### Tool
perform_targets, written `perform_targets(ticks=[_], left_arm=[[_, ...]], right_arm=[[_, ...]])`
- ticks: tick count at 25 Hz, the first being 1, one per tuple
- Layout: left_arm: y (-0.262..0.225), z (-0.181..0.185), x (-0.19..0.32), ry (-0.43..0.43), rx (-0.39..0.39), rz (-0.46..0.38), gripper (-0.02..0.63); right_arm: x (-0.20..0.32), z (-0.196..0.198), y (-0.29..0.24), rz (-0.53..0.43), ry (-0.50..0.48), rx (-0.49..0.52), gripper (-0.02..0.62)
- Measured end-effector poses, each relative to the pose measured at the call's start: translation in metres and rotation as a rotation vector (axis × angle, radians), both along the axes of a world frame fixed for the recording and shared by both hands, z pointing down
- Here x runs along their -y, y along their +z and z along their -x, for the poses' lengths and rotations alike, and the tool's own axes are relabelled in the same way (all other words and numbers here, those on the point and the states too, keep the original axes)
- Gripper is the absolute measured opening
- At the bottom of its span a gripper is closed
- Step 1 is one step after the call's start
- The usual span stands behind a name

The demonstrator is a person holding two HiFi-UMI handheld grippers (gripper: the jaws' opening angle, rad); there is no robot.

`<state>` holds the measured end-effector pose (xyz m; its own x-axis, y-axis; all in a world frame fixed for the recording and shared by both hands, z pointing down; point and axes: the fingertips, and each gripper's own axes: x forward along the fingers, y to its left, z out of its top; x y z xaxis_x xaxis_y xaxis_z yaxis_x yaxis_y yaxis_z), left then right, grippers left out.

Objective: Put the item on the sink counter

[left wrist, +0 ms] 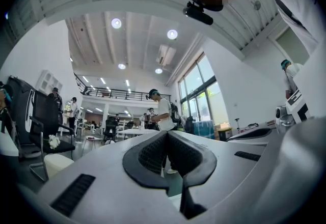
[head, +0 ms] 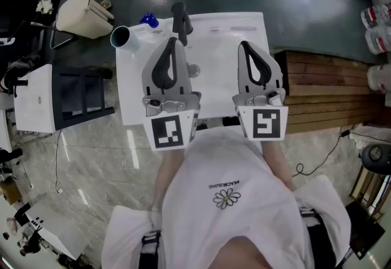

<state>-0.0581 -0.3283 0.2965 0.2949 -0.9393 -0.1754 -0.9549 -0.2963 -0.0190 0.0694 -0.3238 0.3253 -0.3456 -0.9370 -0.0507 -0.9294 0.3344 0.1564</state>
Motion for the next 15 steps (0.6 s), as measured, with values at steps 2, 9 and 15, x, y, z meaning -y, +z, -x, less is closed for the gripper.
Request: perform_targets(ticks=[2, 9, 15], left_arm=[[-0.0005, -0.0001, -0.0001, 0.000, -0.002, -0.001, 0.015], [-0.0008, 0.0008, 0.0006, -0.001, -0.006, 0.004, 0.015], [-0.0012, 0.0042, 0.0007, -0.004, 0.006, 0.001, 0.015]], right_arm=[[-0.0007, 0.0000, 0.0017, 0.003, -0.003, -0.010, 0.012], [0.0001, 0.0017, 0.0017, 0.008, -0.007, -0.017, 0.012], [-0.0012, 0.0054, 0.0057, 0.024, -0.022, -0.026, 0.012]])
